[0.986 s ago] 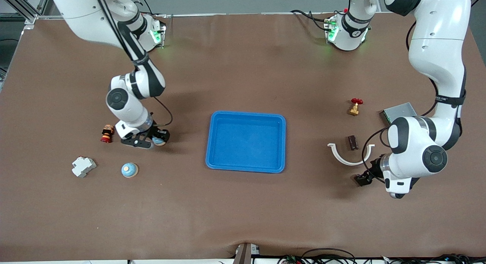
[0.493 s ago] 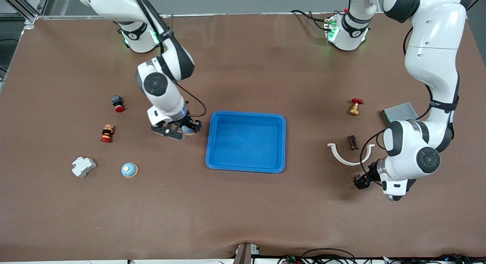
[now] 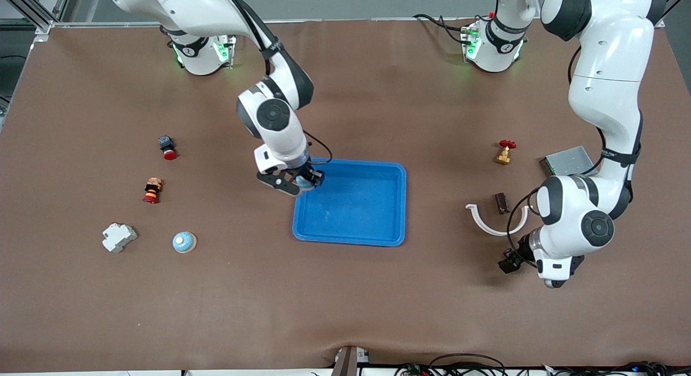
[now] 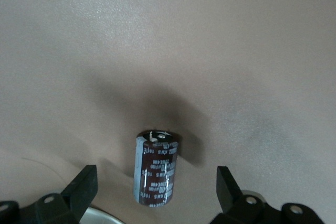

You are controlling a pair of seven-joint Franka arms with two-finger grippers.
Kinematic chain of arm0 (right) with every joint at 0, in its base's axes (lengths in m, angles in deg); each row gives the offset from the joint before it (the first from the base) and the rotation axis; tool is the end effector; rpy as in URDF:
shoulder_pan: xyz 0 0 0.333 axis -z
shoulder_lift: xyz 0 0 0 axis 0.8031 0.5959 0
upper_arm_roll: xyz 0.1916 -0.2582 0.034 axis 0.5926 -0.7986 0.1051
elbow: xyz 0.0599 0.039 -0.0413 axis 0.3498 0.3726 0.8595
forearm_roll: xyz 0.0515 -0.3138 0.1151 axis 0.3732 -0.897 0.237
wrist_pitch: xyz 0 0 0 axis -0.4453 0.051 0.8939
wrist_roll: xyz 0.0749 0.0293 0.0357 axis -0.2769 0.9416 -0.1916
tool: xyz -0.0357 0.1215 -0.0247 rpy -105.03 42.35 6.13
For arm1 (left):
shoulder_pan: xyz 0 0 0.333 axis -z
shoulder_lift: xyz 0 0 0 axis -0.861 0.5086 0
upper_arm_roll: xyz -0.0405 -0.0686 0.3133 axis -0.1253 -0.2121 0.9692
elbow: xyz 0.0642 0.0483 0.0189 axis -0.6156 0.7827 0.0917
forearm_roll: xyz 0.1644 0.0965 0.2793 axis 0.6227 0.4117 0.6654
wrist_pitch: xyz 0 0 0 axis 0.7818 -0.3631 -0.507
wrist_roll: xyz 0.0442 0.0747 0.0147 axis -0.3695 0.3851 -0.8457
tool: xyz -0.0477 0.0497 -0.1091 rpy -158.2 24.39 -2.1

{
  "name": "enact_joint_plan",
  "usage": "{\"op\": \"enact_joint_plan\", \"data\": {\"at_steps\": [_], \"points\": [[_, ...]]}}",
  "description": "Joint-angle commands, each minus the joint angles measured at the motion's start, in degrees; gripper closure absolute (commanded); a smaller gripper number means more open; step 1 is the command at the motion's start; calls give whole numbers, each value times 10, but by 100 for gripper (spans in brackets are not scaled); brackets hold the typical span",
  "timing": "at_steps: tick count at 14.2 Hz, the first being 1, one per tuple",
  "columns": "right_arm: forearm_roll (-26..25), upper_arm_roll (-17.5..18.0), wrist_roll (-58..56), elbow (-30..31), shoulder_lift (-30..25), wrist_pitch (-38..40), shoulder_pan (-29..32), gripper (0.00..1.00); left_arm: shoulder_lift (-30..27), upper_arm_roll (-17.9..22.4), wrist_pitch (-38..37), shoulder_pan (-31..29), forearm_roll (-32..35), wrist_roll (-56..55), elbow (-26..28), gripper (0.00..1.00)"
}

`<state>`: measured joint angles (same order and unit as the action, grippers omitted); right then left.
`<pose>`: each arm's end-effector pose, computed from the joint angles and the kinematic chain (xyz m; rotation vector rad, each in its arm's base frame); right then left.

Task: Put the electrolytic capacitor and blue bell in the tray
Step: 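Carry the bell into the tray with the right gripper while the left gripper lifts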

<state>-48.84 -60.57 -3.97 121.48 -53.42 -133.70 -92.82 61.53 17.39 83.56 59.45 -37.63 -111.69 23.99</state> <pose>0.4825 0.3873 0.2671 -2.9938 0.7048 -0.0486 0.6810 -0.0448 0.2053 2.8609 1.0722 -0.0084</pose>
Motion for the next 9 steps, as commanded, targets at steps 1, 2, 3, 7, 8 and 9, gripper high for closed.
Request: {"op": "enact_joint_plan", "data": {"at_steps": [1,2,3,7,8,9], "points": [[-3,-7,35,-83,74,3,-17,100,9,1,5,2,6,-11,-11,1],[-3,-9,40,-90,85,1,-24,100,8,1,5,2,6,-11,-11,21],[-3,-10,42,-99,94,0,-26,100,8,1,5,2,6,-11,-11,36],[-3,-11,42,-105,109,-7,-28,100,8,1,5,0,3,-12,-11,76],[-3,-10,43,-105,112,-9,-28,100,8,1,5,-1,2,-12,-11,83],[-3,-10,45,-105,115,-16,-28,100,7,1,5,-1,2,-12,-11,91]]}}
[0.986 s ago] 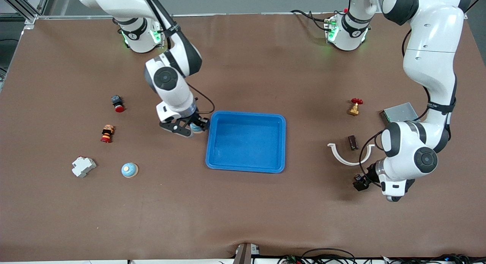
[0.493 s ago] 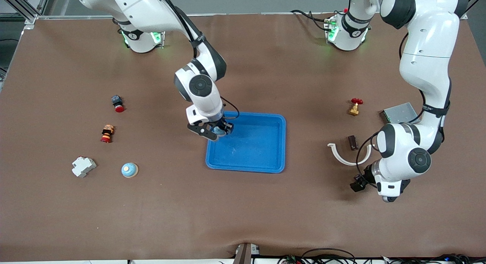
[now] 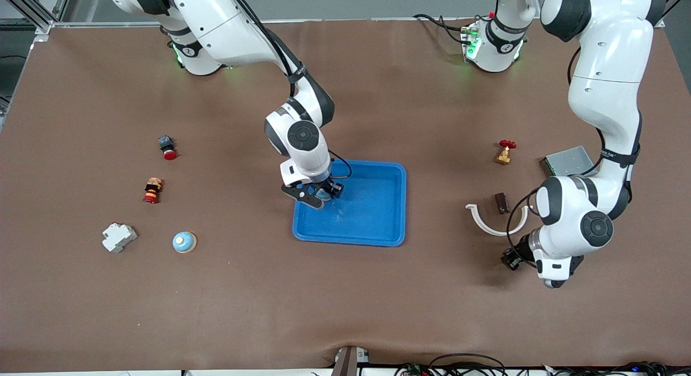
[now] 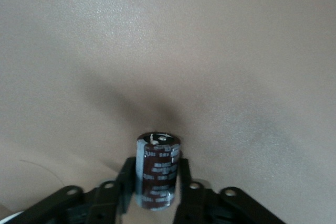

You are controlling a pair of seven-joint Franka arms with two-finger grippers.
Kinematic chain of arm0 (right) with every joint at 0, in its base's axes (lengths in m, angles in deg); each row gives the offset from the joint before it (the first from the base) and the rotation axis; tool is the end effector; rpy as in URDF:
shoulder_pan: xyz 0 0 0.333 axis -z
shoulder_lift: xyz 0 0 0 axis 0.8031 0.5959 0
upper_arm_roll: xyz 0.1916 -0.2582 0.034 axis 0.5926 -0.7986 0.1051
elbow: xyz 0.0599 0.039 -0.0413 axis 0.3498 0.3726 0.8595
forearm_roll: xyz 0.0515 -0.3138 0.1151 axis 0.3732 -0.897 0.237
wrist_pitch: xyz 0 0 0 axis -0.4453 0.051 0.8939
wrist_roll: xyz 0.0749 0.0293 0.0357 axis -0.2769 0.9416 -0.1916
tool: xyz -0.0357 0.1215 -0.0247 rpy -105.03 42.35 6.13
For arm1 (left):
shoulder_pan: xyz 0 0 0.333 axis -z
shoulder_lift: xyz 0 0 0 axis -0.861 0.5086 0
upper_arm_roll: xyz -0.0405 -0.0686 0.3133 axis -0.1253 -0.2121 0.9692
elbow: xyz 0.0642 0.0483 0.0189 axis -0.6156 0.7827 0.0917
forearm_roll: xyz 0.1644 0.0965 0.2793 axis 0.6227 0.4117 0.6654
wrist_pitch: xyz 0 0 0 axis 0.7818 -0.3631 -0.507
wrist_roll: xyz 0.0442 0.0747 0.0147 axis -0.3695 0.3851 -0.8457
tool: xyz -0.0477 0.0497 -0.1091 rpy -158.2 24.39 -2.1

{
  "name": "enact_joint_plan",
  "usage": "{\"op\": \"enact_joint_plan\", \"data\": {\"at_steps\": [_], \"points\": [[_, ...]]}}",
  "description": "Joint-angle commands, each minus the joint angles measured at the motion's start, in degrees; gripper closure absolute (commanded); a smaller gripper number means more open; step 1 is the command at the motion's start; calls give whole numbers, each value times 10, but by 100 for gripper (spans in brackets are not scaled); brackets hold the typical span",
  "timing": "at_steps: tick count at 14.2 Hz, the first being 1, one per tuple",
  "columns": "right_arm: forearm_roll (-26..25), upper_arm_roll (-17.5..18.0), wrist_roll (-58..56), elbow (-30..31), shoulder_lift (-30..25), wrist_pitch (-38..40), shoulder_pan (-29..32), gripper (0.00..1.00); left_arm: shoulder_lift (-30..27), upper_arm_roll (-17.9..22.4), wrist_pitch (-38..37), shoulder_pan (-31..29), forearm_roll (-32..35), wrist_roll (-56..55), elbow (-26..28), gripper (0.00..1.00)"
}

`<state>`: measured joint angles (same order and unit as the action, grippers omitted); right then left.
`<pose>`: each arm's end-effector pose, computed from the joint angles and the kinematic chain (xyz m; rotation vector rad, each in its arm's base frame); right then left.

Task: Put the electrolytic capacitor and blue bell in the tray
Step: 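Carry the bell into the tray with the right gripper while the left gripper lifts, then release the bell, return the right gripper while the left gripper carries the capacitor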

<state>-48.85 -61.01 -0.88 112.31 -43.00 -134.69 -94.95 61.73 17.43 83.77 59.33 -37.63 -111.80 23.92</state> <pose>0.4965 0.4243 0.2141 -2.9926 0.7381 -0.0497 0.6815 -0.0430 0.2037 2.8582 1.0790 -0.0062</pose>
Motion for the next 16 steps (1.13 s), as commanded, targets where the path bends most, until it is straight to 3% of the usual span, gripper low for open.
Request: {"op": "enact_joint_plan", "data": {"at_steps": [1,3,4,5,9,12,14,16], "points": [[-3,-5,18,-14,17,-15,-8,100,4,0,2,0,3,-16,-11,97],[-3,-6,18,-14,24,-26,-13,100,-2,0,2,-2,3,-25,-12,100],[-3,-6,18,-14,25,-27,-13,71,-5,1,2,-3,3,-25,-12,100],[-4,-7,18,-14,27,-28,-14,1,-14,1,-5,-3,3,-25,-12,100],[-25,-6,14,-31,18,2,-13,0,-68,-1,-83,-1,2,-51,-13,100],[-23,-5,0,-94,8,119,-1,0,-112,-15,-148,10,1,-89,-12,100],[-20,-5,-54,-134,-6,204,25,0,-119,-39,-158,12,3,-139,-12,100],[-15,-5,-167,-128,-44,242,83,0,-117,-53,-157,38,11,-198,-12,100]]}}
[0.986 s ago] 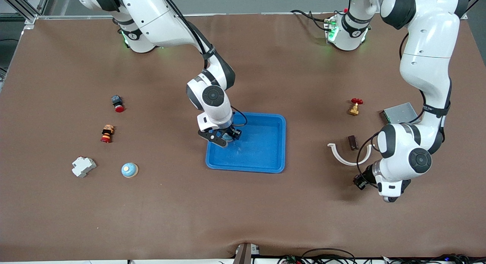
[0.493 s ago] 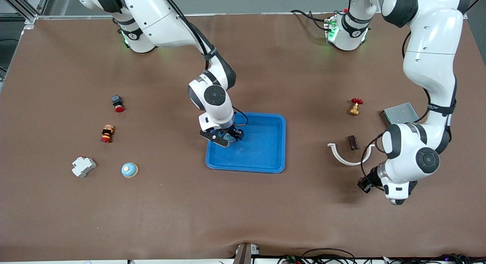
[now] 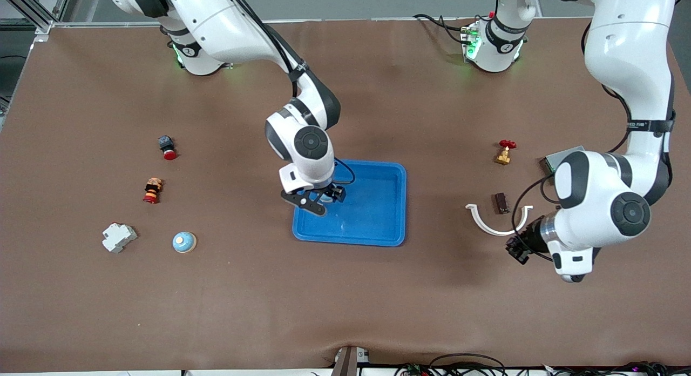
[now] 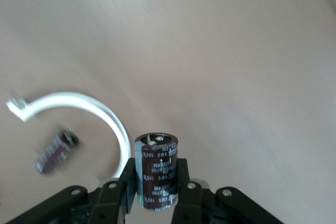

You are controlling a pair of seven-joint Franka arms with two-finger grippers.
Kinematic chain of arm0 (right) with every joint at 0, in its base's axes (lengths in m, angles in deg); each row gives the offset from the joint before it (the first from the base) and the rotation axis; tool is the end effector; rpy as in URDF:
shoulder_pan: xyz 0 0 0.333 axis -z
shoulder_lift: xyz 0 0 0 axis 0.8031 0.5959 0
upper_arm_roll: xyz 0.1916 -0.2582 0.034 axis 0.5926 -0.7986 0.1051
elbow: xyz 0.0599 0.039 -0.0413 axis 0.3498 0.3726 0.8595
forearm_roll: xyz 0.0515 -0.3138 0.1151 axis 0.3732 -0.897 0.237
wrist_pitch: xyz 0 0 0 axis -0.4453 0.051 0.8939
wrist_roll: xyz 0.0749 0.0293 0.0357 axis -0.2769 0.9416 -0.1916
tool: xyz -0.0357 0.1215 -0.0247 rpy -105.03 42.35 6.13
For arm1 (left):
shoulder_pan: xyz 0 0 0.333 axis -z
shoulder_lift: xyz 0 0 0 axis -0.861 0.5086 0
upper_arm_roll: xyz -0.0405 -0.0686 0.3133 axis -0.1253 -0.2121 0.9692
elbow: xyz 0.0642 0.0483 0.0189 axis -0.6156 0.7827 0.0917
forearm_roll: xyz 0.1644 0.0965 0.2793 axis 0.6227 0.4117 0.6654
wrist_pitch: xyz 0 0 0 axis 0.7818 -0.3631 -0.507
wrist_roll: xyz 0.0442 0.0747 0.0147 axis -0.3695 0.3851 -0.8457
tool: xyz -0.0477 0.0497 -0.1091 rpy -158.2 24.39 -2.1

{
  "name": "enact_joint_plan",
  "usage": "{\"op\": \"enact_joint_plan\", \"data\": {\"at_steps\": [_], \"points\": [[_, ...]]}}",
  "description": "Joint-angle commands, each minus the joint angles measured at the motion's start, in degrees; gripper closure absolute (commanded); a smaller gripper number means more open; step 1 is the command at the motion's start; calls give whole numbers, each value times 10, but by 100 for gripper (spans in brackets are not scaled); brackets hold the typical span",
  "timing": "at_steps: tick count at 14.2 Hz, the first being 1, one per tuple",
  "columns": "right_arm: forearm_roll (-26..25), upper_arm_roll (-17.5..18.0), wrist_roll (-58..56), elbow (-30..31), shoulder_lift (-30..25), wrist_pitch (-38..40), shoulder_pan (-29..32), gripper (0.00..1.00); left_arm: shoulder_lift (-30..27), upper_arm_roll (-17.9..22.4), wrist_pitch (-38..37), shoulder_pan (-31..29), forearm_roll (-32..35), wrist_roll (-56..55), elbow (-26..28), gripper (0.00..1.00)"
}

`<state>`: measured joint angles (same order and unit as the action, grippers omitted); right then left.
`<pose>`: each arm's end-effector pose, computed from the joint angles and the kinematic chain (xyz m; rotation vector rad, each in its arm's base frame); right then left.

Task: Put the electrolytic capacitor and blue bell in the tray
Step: 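Release the bell, return the right gripper while the left gripper carries the capacitor, then grasp the second blue bell with the right gripper while the left gripper nears the tray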

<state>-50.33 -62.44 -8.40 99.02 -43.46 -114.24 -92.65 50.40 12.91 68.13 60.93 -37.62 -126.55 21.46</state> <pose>0.5362 0.4061 0.2786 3.0303 -0.6004 -0.0257 0.6636 -0.1045 0.3338 2.7551 1.2793 -0.0985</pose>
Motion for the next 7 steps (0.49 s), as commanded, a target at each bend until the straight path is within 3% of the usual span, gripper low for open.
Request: {"op": "enact_joint_plan", "data": {"at_steps": [1,7], "points": [[3,10,-158,15,-59,49,91,0,0,-7,0,43,11,-76,12,100],[3,10,-460,41,-90,42,237,0,2,-5,0,144,23,-191,12,100]]}}
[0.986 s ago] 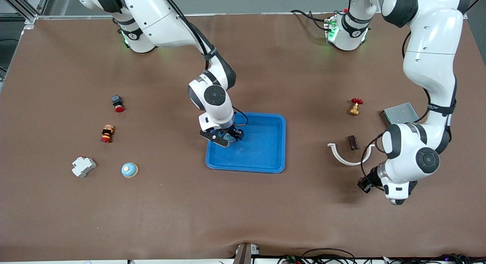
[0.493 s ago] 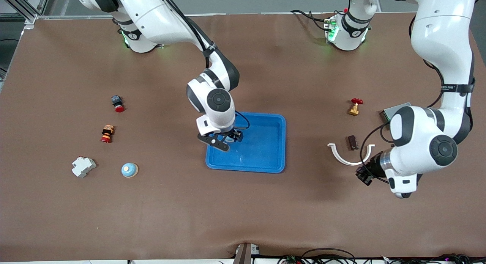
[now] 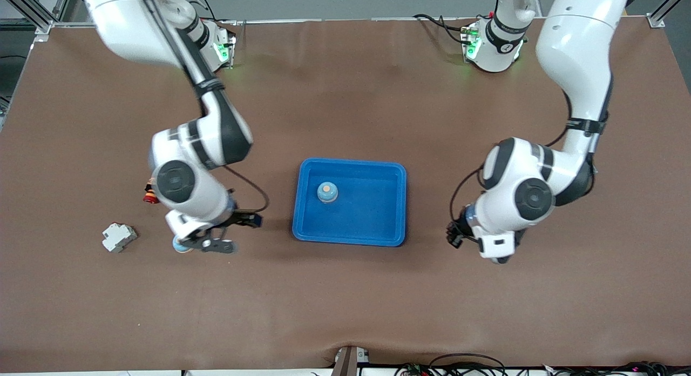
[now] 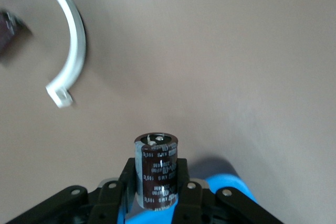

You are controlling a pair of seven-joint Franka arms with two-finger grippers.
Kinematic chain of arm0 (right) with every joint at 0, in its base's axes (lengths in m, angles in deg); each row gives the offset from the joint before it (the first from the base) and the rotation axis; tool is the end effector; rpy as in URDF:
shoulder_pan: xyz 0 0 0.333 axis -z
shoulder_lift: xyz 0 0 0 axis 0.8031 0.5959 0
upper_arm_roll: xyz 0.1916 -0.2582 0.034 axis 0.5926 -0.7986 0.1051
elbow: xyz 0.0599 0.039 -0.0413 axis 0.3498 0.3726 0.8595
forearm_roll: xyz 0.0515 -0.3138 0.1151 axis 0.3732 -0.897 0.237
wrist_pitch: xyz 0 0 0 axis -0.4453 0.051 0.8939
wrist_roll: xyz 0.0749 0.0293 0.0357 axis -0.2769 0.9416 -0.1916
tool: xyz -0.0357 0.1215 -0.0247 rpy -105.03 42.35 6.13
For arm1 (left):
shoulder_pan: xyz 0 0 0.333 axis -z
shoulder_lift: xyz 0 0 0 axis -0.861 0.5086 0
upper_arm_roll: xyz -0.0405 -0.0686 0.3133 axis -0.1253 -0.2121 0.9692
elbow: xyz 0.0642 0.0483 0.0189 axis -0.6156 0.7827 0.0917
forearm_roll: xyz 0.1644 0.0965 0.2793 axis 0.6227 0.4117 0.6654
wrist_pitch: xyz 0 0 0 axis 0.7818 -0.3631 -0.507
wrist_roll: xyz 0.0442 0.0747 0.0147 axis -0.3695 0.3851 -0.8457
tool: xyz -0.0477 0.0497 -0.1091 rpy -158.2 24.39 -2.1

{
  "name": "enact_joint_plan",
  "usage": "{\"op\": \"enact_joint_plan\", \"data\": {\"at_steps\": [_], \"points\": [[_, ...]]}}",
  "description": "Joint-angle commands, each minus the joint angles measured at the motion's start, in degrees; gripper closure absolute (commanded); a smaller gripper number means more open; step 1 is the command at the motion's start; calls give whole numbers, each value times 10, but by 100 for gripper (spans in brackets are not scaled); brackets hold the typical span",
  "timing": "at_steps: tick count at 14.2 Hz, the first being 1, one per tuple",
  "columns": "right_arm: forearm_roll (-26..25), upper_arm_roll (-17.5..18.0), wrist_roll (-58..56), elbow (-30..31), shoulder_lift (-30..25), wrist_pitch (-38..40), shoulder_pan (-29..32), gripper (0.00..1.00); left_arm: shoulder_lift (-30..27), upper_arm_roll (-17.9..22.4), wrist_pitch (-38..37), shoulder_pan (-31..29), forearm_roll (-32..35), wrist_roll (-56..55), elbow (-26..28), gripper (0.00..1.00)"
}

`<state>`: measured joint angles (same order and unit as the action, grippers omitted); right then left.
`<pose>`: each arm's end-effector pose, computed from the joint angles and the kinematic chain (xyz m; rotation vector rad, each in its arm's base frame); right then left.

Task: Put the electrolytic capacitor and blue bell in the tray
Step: 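Grasp the second blue bell with the right gripper while the left gripper nears the tray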

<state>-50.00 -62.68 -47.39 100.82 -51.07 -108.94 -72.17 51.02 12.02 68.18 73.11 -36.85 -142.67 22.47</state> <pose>0.6289 0.1860 0.3465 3.1125 -0.1199 -0.0538 0.6201 -0.2484 0.3201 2.7556 1.3637 -0.1614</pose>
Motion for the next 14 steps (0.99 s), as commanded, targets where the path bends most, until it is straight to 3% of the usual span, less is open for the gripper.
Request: {"op": "enact_joint_plan", "data": {"at_steps": [1,5,14], "points": [[0,13,-107,23,-12,-16,55,0,1,5,2,38,16,-47,2,100],[0,13,-217,33,0,-60,111,0,18,5,5,75,34,-102,-1,100],[0,16,-311,110,44,-231,154,0,44,6,8,150,35,-190,-1,100]]}}
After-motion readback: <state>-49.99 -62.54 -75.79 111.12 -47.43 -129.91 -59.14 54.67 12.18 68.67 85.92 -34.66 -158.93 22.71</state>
